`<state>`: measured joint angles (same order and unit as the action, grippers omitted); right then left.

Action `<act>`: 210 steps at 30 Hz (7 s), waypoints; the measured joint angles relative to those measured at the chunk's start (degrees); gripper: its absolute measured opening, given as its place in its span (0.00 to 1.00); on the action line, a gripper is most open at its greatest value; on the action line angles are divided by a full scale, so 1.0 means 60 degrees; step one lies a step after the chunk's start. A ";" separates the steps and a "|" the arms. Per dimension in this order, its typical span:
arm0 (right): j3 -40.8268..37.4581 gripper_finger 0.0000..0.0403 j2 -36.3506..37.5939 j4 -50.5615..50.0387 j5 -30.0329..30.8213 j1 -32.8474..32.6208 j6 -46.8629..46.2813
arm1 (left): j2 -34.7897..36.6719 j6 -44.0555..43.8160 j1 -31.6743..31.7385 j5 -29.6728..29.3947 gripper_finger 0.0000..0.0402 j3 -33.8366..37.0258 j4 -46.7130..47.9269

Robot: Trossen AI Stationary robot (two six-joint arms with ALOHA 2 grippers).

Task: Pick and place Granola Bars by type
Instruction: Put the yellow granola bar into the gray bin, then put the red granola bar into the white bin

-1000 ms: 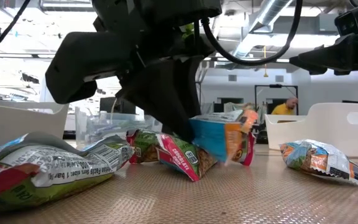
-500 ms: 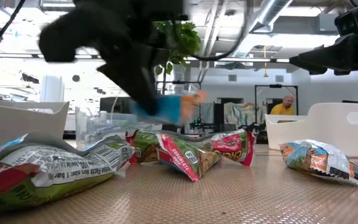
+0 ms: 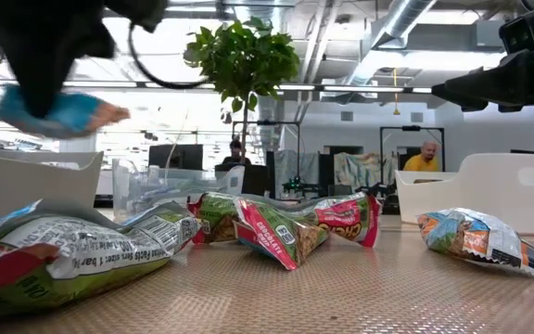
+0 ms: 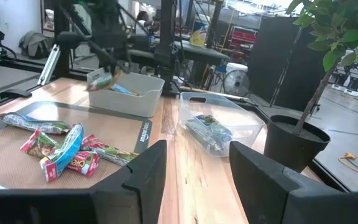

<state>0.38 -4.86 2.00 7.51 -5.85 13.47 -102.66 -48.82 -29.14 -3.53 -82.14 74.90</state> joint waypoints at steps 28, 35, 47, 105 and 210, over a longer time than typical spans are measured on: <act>-0.0003 0.42 0.0004 -0.0005 0.0000 -0.0001 0.0000 | 0.2742 -0.2799 0.0130 0.1064 0.03 0.3569 0.0028; 0.0000 0.42 0.0004 -0.0004 0.0000 0.0000 0.0000 | 0.3999 -0.2931 0.0358 0.1257 0.04 0.5606 -0.2650; 0.0000 0.42 0.0004 -0.0007 0.0000 -0.0004 0.0000 | 0.4886 -0.2935 0.0363 0.0345 0.35 0.6370 -0.3695; 0.0000 0.42 0.0000 -0.0004 0.0000 -0.0004 0.0000 | -0.1652 0.8295 0.0685 -0.2068 0.51 0.1350 -0.9361; -0.0002 0.42 0.0004 -0.0015 0.0000 0.0000 0.0000 | -0.5889 1.9639 0.4878 -0.2027 0.58 -0.5065 -1.1972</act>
<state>0.37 -4.84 1.91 7.51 -5.85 13.47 -137.99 69.02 0.13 -15.69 -112.53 3.07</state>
